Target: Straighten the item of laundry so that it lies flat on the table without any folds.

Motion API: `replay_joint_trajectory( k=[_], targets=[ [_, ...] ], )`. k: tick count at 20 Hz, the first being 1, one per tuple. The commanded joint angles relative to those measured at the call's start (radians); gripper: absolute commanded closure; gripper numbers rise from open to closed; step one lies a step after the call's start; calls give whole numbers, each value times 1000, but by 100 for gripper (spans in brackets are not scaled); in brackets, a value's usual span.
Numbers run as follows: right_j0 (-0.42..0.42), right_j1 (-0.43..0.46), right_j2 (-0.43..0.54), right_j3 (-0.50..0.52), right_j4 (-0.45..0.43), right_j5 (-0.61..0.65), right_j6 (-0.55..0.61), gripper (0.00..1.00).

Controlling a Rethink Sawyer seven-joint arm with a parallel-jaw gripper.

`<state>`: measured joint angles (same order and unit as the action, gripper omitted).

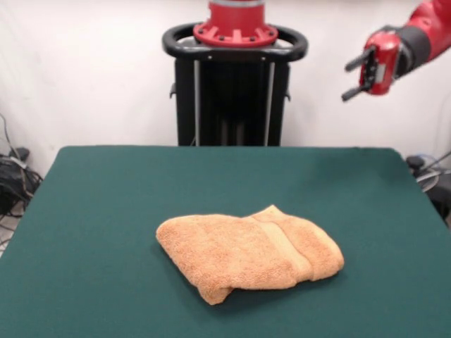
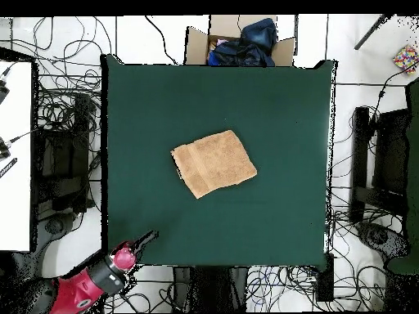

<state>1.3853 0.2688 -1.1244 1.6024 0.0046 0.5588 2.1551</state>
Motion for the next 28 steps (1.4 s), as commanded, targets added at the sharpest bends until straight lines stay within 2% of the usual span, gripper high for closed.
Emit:
replay_joint_trajectory(
  k=[1, 5, 11, 20, 26, 28],
  targets=[
    [-103, -41, 268, -77, 161, -118, 271, 0],
    [-153, -86, 305, -73, 190, -148, 242, 0],
    [-243, -91, 333, -129, 218, -208, 219, 0],
    [-342, -83, 366, -193, 246, -280, 201, 0],
    [-378, -48, 333, -259, 259, -310, 202, 0],
    [-396, -55, 349, -266, 269, -331, 205, 0]
  ],
)
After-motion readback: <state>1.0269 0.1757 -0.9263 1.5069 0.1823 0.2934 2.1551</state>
